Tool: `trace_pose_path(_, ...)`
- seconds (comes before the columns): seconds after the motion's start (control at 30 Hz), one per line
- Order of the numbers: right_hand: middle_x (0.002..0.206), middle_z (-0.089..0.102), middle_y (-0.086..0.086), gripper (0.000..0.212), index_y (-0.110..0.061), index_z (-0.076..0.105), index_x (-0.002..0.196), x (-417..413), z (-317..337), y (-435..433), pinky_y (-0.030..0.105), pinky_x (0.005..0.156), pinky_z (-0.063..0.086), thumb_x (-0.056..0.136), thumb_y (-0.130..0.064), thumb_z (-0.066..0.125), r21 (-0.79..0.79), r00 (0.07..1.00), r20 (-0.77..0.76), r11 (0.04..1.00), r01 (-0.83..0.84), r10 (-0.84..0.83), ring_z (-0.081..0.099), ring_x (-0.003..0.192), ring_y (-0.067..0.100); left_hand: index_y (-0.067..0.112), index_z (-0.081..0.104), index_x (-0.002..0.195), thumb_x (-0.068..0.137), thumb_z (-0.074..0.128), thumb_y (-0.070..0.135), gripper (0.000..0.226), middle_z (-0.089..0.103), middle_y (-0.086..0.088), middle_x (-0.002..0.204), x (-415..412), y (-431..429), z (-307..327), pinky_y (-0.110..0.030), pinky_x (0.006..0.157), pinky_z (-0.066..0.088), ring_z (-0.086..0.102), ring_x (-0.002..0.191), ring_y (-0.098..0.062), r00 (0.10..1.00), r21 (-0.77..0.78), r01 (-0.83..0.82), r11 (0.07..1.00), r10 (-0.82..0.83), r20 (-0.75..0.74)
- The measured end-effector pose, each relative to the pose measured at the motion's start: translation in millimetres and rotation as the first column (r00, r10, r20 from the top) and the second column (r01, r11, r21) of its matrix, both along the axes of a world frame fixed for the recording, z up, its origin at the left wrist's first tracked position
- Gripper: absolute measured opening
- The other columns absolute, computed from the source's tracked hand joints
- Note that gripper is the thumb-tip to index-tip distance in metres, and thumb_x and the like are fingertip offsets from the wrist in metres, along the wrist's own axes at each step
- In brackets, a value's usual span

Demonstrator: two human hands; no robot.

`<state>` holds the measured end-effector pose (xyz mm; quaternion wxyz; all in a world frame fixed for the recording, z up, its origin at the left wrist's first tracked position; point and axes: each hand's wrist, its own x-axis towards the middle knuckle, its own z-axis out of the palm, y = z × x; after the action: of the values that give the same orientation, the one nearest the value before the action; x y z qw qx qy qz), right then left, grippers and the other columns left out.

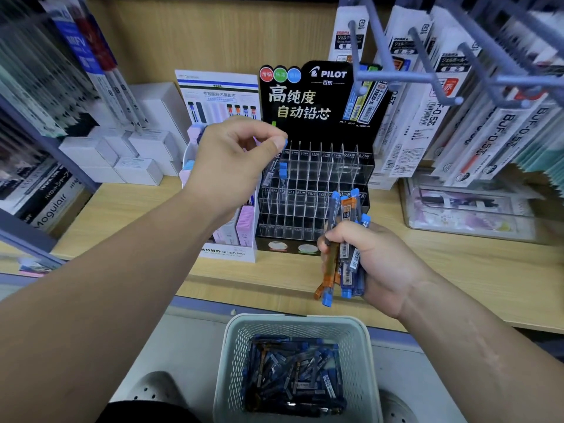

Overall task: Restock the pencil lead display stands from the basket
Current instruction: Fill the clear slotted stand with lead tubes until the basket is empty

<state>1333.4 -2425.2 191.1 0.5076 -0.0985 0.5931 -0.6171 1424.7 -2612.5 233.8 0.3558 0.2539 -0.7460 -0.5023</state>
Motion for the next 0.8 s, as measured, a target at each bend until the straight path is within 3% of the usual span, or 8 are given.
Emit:
trace_pose_path(0.17,0.079,0.067,0.005,0.003,-0.011,0.059,0.092,0,0,1,0.034,0.061,0.05,0.09,-0.011,0.061,0.008,1.0,-0.004,1.0,-0.004,0.004,0.062,0.068,0.016,0.025,0.071,0.083,0.092,0.07,0.012,0.016,0.069,0.004,0.073,4,-2,-1,-0.016,0.062,0.05,0.061,0.062,-0.006,0.991,-0.14,0.022,0.99,-0.003,0.136)
trace_pose_path(0.23,0.079,0.067,0.005,0.002,-0.012,0.06,0.089,0,0,1,0.034,0.061,0.05,0.089,-0.011,0.061,0.009,1.0,-0.001,1.0,-0.003,0.003,0.059,0.071,0.019,0.03,0.069,0.082,0.092,0.07,0.015,0.018,0.067,0.009,0.072,5,-5,-4,-0.012,0.064,0.049,0.064,0.063,-0.006,0.976,-0.243,0.036,0.969,0.019,0.219)
trace_pose_path(0.37,0.078,0.066,0.005,0.002,-0.012,0.059,0.089,0,0,1,0.032,0.057,0.05,0.089,-0.01,0.061,0.009,1.0,-0.002,1.0,-0.002,0.002,0.058,0.071,0.019,0.028,0.067,0.083,0.093,0.068,0.016,0.016,0.065,0.012,0.071,7,-9,-8,-0.009,0.064,0.049,0.067,0.063,-0.004,0.951,-0.296,0.066,0.953,0.03,0.309)
trace_pose_path(0.57,0.082,0.063,0.007,0.011,-0.013,0.063,0.077,1,0,1,0.035,0.063,0.05,0.088,-0.01,0.061,0.017,1.0,-0.017,1.0,-0.013,0.014,0.053,0.08,0.024,0.025,0.069,0.086,0.094,0.068,0.017,0.011,0.067,0.007,0.072,6,-15,-7,-0.013,0.066,0.05,0.067,0.066,-0.011,0.933,-0.369,0.087,0.925,0.054,0.355)
trace_pose_path(0.7,0.083,0.063,0.008,0.008,-0.014,0.062,0.08,0,-1,1,0.036,0.066,0.049,0.088,-0.01,0.061,0.016,1.0,-0.014,1.0,-0.012,0.013,0.053,0.083,0.026,0.019,0.073,0.089,0.094,0.067,0.017,0.008,0.07,0.002,0.075,5,-19,-3,-0.009,0.064,0.048,0.066,0.064,-0.006,0.919,-0.42,0.127,0.899,0.053,0.391)
trace_pose_path(0.8,0.083,0.063,0.008,0.011,-0.014,0.062,0.078,0,-1,1,0.037,0.066,0.048,0.088,-0.01,0.061,0.019,1.0,-0.018,1.0,-0.013,0.013,0.053,0.082,0.026,0.016,0.074,0.091,0.095,0.066,0.016,0.008,0.066,0.009,0.072,4,-18,0,-0.008,0.063,0.046,0.063,0.067,0.0,0.909,-0.463,0.166,0.87,0.047,0.415)
